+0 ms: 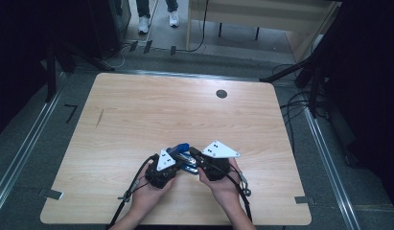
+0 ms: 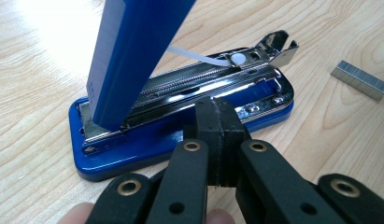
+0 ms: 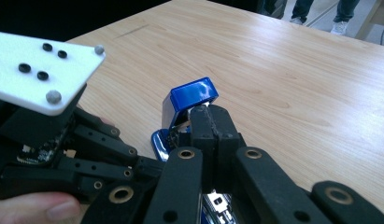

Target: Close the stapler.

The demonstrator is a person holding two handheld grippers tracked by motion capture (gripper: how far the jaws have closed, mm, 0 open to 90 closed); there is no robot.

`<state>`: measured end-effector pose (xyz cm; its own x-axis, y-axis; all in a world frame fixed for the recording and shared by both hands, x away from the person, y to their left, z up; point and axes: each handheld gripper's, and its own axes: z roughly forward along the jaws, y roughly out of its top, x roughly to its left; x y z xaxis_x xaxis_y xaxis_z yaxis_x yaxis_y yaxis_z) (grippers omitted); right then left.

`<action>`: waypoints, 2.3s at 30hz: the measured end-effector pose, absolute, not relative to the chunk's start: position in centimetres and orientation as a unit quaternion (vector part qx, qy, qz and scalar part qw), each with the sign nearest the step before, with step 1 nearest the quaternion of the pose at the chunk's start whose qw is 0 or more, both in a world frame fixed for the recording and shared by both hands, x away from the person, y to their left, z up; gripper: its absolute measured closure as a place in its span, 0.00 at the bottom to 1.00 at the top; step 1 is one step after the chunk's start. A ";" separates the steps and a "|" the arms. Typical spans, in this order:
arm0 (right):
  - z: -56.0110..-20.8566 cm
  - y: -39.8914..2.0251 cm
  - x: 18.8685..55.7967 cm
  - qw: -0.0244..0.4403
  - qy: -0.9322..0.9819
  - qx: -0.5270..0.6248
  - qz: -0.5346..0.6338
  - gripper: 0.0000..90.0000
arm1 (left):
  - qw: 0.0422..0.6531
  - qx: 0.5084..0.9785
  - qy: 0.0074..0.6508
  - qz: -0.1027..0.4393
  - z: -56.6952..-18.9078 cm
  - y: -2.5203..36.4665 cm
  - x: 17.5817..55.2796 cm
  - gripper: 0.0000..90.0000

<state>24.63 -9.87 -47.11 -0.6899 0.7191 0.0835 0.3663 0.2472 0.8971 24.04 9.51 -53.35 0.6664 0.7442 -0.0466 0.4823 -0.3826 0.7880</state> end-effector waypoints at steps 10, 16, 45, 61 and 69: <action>-46.7 -9.2 24.8 0.174 0.768 0.347 0.509 1.00 | 0.406 0.819 0.371 0.167 -53.3 9.4 23.9 1.00; -46.4 -8.7 25.0 0.174 0.769 0.341 0.511 1.00 | 0.406 0.819 0.371 0.166 -53.3 9.4 24.0 1.00; -45.3 -5.4 27.0 0.157 0.781 0.307 0.521 1.00 | 0.402 0.823 0.363 0.170 -53.3 9.3 23.8 1.00; -45.6 -4.8 27.9 0.140 0.779 0.302 0.531 1.00 | 0.403 0.823 0.364 0.170 -53.3 9.3 23.9 1.00; -46.4 -3.6 28.2 0.126 0.799 0.287 0.513 1.00 | 0.401 0.824 0.363 0.170 -53.3 9.3 23.9 1.00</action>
